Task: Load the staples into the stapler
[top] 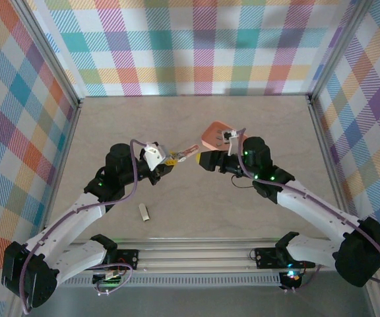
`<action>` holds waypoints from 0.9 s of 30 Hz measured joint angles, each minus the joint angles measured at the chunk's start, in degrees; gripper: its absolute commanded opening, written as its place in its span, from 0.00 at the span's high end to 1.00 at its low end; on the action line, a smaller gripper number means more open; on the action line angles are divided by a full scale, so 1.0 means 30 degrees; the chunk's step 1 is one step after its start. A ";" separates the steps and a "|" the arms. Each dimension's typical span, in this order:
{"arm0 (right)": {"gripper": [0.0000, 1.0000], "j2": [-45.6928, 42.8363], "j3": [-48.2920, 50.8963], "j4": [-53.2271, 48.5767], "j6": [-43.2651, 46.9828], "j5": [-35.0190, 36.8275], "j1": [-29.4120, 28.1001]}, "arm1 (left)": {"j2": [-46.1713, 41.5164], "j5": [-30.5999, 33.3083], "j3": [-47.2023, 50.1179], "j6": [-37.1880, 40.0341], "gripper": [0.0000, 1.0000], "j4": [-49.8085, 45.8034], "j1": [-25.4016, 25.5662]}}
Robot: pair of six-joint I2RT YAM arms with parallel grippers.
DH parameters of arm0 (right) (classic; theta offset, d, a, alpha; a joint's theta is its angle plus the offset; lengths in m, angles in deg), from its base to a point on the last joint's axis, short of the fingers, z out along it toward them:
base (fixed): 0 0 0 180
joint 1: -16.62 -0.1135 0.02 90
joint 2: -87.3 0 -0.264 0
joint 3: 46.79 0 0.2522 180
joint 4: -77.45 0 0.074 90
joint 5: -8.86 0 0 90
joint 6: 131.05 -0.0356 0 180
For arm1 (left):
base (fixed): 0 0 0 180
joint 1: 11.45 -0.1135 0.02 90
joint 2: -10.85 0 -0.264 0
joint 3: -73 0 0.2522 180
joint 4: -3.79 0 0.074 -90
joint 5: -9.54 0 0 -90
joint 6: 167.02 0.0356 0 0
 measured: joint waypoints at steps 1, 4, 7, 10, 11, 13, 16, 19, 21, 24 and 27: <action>0.29 0.0124 -0.0095 -0.0051 0.0131 0.0022 -0.0124 | 0.0000 0.0000 0.0000 -0.0007 1.00 0.0000 0.0000; 0.29 0.0466 -0.0321 -0.0262 0.0423 0.0160 -0.0393 | -0.0007 -0.0044 0.0000 -0.0044 1.00 0.0000 0.0051; 0.29 0.0896 -0.0670 -0.0423 0.0699 0.0299 -0.0583 | 0.0000 -0.0058 0.0000 -0.0058 1.00 0.0000 0.0124; 0.29 0.1224 -0.0976 -0.0437 0.0831 0.0313 -0.0627 | 0.0000 -0.0066 0.0000 -0.0058 1.00 0.0000 0.0124; 0.29 0.1275 -0.1042 -0.0437 0.0889 0.0321 -0.0663 | 0.0015 -0.0066 0.0000 -0.0051 1.00 0.0007 0.0124; 0.29 0.1341 -0.1086 -0.0430 0.0991 0.0364 -0.0692 | 0.0058 -0.0073 0.0000 -0.0051 1.00 0.0015 0.0124; 0.29 0.1559 -0.1144 -0.0430 0.1115 0.0364 -0.0707 | 0.0087 -0.0146 0.0000 -0.0058 1.00 0.0022 0.0211; 0.32 0.1909 -0.1260 -0.0423 0.1107 0.0364 -0.0707 | 0.0087 -0.0211 0.0000 -0.0051 1.00 0.0051 0.0342; 0.36 0.2040 -0.1260 -0.0408 0.1042 0.0525 -0.0714 | 0.0087 -0.0284 0.0000 -0.0051 1.00 0.0051 0.0372; 0.36 0.2062 -0.1188 0.0073 0.0561 0.0882 -0.0707 | 0.0087 -0.0357 0.0000 -0.0051 1.00 0.0051 0.0372; 0.36 0.2062 -0.0816 0.1464 -0.0546 0.1064 -0.0612 | 0.0087 -0.0357 0.0000 -0.0058 1.00 0.0080 0.0372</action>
